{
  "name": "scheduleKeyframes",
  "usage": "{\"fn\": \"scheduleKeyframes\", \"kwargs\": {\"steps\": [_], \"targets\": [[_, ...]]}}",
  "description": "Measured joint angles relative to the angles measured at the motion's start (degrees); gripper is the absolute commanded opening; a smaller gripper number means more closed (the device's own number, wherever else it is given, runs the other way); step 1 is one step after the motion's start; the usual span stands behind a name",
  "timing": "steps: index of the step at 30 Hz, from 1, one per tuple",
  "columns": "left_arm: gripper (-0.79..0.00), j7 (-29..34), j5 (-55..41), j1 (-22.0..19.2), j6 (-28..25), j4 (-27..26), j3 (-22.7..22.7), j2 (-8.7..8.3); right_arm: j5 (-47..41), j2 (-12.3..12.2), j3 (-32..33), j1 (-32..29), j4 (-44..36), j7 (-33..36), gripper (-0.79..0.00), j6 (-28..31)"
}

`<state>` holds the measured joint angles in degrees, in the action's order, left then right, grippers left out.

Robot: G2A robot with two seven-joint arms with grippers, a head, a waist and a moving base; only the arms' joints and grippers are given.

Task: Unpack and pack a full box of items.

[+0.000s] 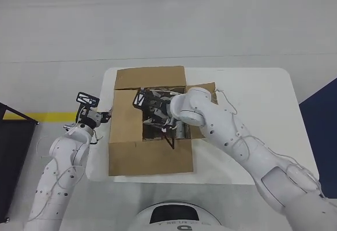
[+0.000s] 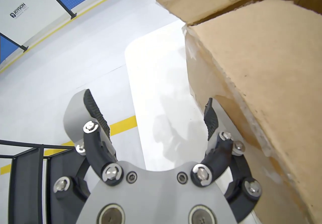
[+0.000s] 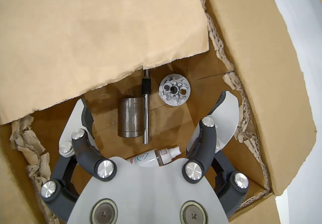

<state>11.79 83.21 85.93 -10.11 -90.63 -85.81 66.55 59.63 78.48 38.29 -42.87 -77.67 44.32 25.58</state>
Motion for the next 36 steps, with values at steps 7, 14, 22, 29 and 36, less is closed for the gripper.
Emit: {"fn": "scheduleKeyframes", "kwargs": {"steps": [7, 14, 22, 29, 36], "targets": [[0.0, -0.11, -1.12, -0.43, -0.81, 1.35, -0.71, -0.05, -6.58, -1.34, 5.73, -2.28, 0.02, -12.99, 0.0, 12.12], [0.0, -0.64, -1.21, -0.86, -1.72, 2.63, -1.61, -0.2, 1.34, -1.86, 5.09, -3.04, -0.16, -7.48, 0.0, 8.27], [0.0, -0.69, -0.52, -0.22, -2.65, 2.4, -2.27, -0.39, -2.16, 0.65, -0.57, 1.21, 8.51, -5.73, 0.0, 13.36], [0.0, -0.48, 1.08, 0.16, -3.26, 2.08, -1.09, -0.39, -5.07, 3.41, -3.07, 3.81, 14.61, -16.58, 0.0, 13.89], [0.0, -0.3, 1.4, 0.22, -2.94, 0.76, 0.19, -0.22, -7.55, 3.99, -1.15, 4.48, 18.04, -27.81, 0.0, 18.48]]}}
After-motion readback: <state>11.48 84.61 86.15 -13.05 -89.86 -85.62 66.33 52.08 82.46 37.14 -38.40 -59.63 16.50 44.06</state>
